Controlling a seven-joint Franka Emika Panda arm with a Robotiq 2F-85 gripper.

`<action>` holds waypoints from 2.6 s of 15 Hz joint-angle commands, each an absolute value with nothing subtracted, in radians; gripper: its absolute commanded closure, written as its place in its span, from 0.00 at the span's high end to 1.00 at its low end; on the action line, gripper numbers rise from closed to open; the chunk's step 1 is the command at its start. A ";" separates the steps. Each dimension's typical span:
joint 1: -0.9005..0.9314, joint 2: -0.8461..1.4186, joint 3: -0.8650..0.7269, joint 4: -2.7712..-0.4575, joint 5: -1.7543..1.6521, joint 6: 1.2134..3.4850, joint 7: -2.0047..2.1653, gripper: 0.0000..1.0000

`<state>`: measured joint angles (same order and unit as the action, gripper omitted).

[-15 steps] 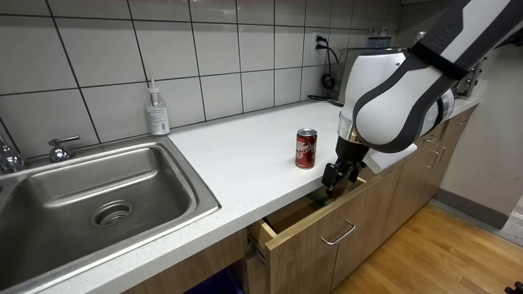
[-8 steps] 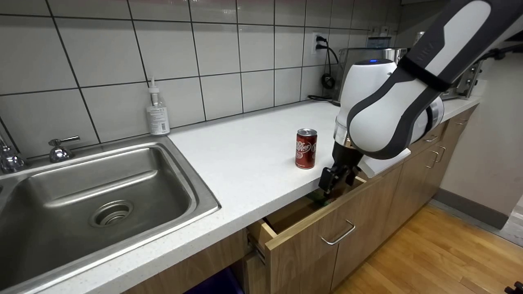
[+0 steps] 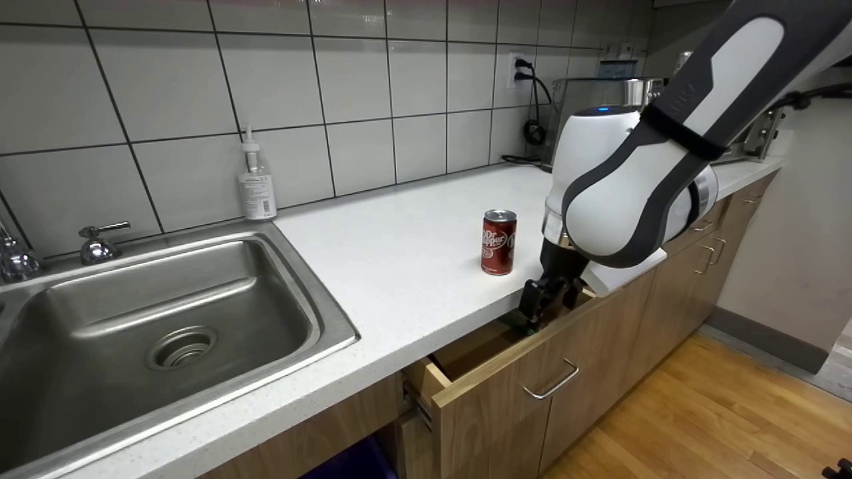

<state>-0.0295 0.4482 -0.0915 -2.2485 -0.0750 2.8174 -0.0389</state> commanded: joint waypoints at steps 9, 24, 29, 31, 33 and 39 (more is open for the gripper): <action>-0.096 0.427 -0.029 -2.270 -0.025 2.786 -0.090 1.00; -0.102 0.375 -0.024 -2.342 -0.012 2.779 -0.101 1.00; -0.110 0.356 -0.016 -2.372 0.001 2.784 -0.109 1.00; -0.109 0.346 -0.017 -2.387 0.002 2.788 -0.111 1.00; -0.105 0.337 -0.019 -2.404 0.000 2.793 -0.107 1.00; -0.098 0.314 -0.019 -2.454 0.003 2.804 -0.099 1.00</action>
<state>-0.0838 0.3678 -0.0436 -2.3787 -0.0241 2.8171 -0.0827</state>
